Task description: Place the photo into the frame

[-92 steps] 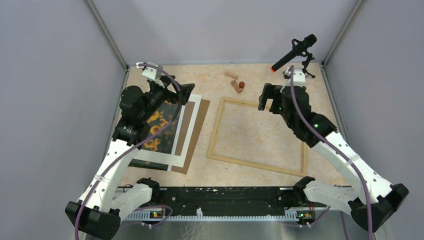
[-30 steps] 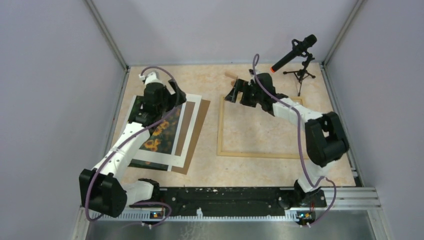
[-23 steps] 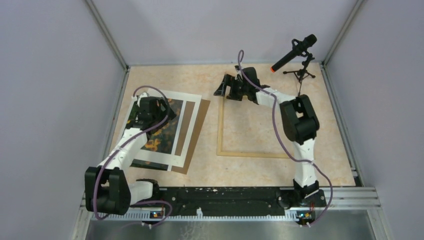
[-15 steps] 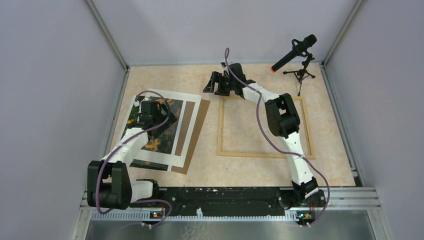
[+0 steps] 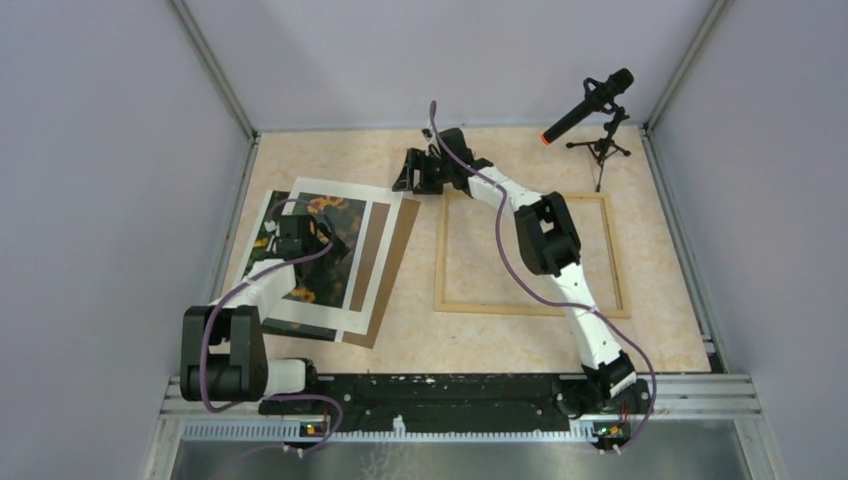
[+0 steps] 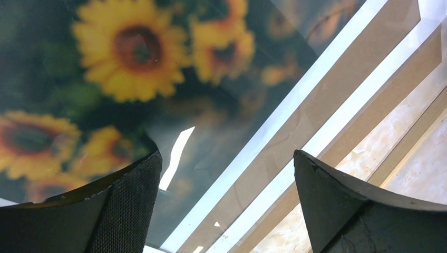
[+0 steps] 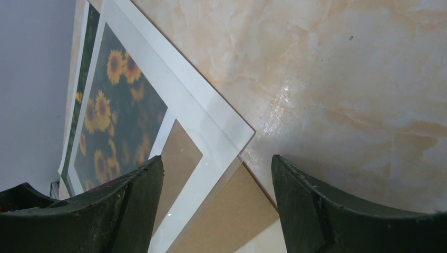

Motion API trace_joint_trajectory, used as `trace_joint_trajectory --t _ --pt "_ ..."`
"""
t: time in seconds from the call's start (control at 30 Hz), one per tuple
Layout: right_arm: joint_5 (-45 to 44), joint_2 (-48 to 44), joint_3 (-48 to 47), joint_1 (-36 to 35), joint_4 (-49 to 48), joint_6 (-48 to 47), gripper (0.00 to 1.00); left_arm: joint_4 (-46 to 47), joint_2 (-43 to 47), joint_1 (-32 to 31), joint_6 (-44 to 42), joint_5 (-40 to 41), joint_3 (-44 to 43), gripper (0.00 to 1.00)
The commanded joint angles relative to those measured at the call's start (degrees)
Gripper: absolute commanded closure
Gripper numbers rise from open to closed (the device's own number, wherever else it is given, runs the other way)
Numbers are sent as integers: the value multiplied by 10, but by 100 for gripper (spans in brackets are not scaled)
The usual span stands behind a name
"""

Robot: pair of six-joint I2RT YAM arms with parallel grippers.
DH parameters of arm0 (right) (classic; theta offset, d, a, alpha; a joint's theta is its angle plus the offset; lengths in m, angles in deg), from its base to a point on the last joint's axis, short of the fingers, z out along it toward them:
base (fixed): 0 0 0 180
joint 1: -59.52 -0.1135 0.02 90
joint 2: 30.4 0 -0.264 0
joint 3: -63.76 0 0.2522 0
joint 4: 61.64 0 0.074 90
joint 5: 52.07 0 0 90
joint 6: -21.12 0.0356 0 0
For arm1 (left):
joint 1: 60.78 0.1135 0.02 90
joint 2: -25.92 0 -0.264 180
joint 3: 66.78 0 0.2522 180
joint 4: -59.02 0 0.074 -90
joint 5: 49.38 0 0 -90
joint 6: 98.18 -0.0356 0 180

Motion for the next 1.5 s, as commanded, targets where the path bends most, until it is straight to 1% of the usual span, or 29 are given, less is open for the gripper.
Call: trace_joint_trajectory --t 0.0,0.1,0.23,0.4,0.57,0.63,0.7,0.87,0.97,1.23,1.47 --pt "10 16 -12 -12 29 -22 26 11 -23 10 9 -20 26 2" --pt "34 12 0 -12 27 -20 28 7 -35 21 8 -27 24 2" --pt "62 6 14 -13 4 -4 29 9 -42 23 9 -38 27 2" --pt "90 15 12 -13 -24 24 29 4 -61 25 5 -54 21 2" --pt "106 38 -12 -13 -44 59 29 2 -60 26 2 -53 22 2" --pt "79 41 -18 -13 -37 63 28 1 -57 27 1 -50 23 2" --pt "25 35 -18 -13 -20 55 28 -1 -52 27 0 -46 23 2" --pt "-37 22 -21 -10 15 30 28 -3 -47 28 -2 -42 26 2" --pt "-55 27 -23 -8 21 21 27 -2 -49 28 -3 -45 24 2" --pt "-28 74 -70 -10 27 29 27 0 -52 27 -8 -51 23 2" --pt "28 66 -42 -25 -19 69 27 0 -62 28 -10 -57 18 2"
